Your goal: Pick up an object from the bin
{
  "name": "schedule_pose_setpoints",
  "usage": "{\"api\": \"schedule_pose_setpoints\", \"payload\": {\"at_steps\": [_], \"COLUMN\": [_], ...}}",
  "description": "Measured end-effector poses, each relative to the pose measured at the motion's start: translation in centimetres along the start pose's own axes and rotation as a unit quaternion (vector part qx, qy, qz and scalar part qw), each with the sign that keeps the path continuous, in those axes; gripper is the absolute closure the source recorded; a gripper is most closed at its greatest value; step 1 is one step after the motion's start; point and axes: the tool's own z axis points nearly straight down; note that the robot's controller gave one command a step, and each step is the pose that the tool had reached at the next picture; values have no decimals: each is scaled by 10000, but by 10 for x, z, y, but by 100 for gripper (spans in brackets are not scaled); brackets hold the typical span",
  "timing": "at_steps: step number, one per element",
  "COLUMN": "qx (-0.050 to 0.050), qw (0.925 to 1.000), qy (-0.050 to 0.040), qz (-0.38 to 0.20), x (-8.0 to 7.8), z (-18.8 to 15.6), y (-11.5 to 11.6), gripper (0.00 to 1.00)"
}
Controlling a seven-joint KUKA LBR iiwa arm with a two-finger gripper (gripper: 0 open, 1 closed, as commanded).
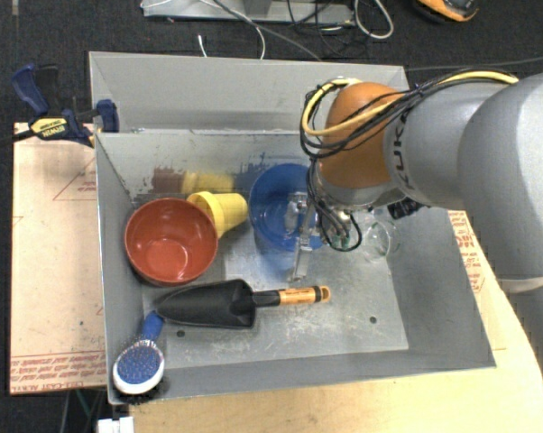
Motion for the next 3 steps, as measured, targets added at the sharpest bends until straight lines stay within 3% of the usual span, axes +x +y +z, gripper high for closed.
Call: {"api": "schedule_pose_setpoints", "payload": {"at_steps": [1, 2, 3], "qx": [-5, -5, -7], "qw": [9993, 9993, 9993], "qy": [34, 34, 56], "qz": [-384, -384, -383], "x": [6, 6, 8], "z": [-6, -6, -35], "y": [-13, -13, -13], "gripper": [100, 100, 100]}}
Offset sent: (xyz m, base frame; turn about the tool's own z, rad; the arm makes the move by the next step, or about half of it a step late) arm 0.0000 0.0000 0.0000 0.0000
